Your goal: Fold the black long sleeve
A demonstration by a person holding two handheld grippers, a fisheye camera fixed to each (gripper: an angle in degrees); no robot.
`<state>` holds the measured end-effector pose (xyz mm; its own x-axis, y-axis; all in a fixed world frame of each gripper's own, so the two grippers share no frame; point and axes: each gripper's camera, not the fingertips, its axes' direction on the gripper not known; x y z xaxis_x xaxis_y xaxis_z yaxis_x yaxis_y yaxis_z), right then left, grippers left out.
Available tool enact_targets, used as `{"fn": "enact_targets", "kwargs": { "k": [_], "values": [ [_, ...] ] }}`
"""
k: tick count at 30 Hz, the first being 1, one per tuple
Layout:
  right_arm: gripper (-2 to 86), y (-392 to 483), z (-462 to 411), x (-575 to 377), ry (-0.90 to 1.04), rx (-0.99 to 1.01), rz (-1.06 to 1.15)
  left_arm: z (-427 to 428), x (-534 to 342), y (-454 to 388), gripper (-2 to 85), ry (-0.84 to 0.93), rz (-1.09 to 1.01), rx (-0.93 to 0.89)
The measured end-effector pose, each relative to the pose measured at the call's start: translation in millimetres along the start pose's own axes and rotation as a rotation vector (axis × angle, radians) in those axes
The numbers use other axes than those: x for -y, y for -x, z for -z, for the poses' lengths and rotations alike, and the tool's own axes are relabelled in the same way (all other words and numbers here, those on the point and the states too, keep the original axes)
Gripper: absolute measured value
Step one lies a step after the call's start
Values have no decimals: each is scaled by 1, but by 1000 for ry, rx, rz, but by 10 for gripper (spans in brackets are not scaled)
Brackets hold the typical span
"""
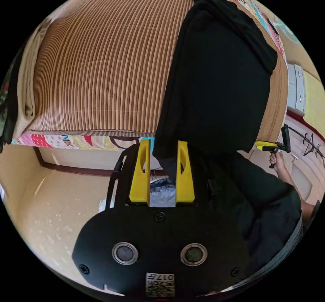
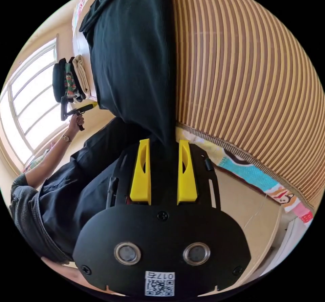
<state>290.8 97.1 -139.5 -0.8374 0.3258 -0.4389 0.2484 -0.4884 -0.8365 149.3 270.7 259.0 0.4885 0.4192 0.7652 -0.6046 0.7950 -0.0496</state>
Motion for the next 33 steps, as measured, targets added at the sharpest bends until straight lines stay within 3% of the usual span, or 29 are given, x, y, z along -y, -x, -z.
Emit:
{"fn": "enact_targets", "kwargs": {
  "k": [6,10,13,16,19,20,21,25,28,30,33],
  "values": [
    [124,-17,-2,18,-41,-11,-131,33,6,40,128,119,-68,-13],
    [77,-19,4,39,8,-124,-113,61,19,41,116,226,-111,81],
    [45,-30,11,35,41,-3,-71,93,23,48,49,312,-183,64],
    [36,-38,39,13,-56,262,-8,133,15,58,32,365,-333,-64],
    [31,-31,76,-32,-236,581,179,190,1,78,26,398,-467,-340],
    [29,-28,92,-55,-342,693,252,216,-3,92,25,417,-478,-513],
    [29,-26,99,-68,-401,750,293,243,-8,104,24,420,-488,-682],
    [24,-17,112,-148,-770,1042,504,324,-39,131,26,388,-591,-1040],
    [21,-31,89,-172,-1034,1185,436,363,-64,145,27,368,-624,-1287],
    [20,-40,75,-164,-1135,1231,328,380,-69,159,27,224,-536,-1443],
    [20,-52,78,-126,-1256,1203,67,385,-51,165,24,19,-341,-1488]
  ]
}}
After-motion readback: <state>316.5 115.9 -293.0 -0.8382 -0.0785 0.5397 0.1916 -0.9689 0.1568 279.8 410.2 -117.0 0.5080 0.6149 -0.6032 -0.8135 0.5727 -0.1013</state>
